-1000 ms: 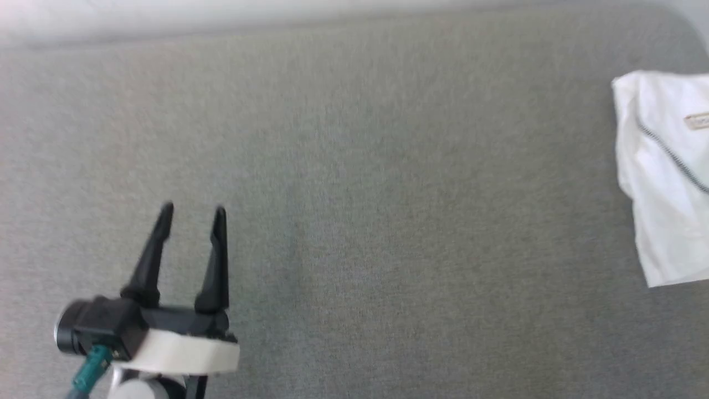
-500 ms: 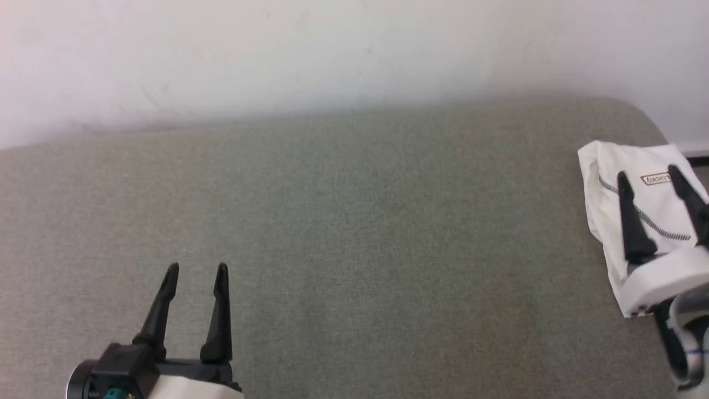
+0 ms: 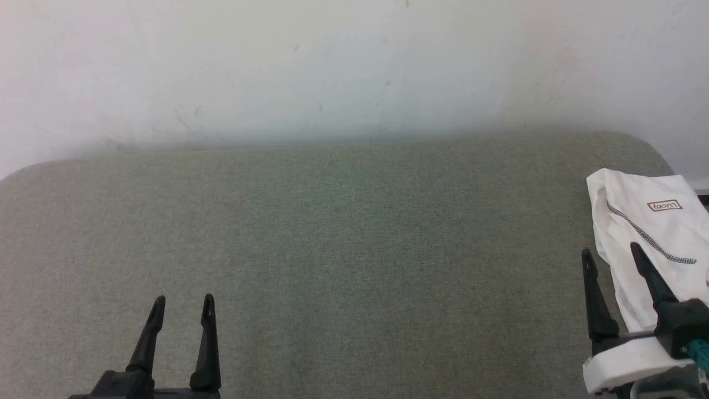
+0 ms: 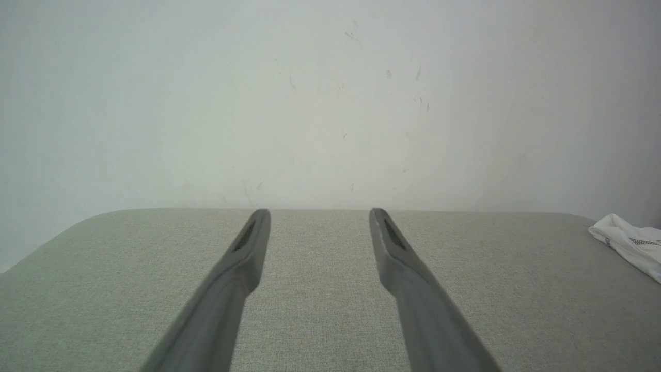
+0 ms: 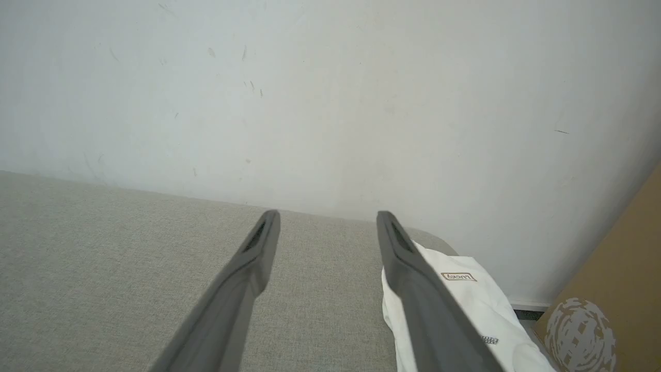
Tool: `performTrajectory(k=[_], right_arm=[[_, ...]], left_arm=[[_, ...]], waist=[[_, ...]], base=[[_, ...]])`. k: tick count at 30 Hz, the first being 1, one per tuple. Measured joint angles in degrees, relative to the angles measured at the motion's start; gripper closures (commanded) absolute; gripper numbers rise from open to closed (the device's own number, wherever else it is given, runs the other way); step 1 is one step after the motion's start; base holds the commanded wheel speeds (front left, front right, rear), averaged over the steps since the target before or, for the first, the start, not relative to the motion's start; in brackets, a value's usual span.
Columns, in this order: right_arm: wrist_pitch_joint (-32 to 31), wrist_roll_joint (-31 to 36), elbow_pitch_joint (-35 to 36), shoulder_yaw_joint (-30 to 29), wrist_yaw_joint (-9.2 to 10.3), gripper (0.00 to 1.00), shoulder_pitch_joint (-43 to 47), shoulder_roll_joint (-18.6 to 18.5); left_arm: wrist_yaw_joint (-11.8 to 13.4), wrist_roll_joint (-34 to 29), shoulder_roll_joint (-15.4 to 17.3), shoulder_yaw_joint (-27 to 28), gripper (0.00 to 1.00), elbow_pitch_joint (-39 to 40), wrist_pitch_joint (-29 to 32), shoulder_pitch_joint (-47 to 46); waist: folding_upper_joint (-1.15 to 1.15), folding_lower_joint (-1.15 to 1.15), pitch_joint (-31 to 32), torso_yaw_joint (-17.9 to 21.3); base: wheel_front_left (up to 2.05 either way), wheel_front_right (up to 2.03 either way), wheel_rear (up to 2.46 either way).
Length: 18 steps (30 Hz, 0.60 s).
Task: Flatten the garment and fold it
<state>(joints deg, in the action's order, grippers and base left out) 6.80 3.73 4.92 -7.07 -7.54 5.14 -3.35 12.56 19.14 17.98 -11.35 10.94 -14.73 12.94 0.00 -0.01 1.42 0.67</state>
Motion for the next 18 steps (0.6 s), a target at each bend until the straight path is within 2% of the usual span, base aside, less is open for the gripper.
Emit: performTrajectory(k=[7, 18], right_arm=[[3.4, -0.9, -3.4, 0.1, 0.00, 0.00, 2.0, 0.2], [4.6, -1.5, -6.2, 1.5, 0.01, 0.00, 2.2, 0.3]], left_arm=[[-2.5, -1.9, -1.8, 0.9, 0.00, 0.2, 0.0, 1.2], [-5.6, -3.5, -4.9, 3.3, 0.00, -1.3, 0.0, 1.6]], waist=[[0.00, 0.01, -0.2, 0.0], [0.00, 0.01, -0.4, 0.4]], base=[[0.00, 0.00, 0.00], [0.00, 0.00, 0.00]])
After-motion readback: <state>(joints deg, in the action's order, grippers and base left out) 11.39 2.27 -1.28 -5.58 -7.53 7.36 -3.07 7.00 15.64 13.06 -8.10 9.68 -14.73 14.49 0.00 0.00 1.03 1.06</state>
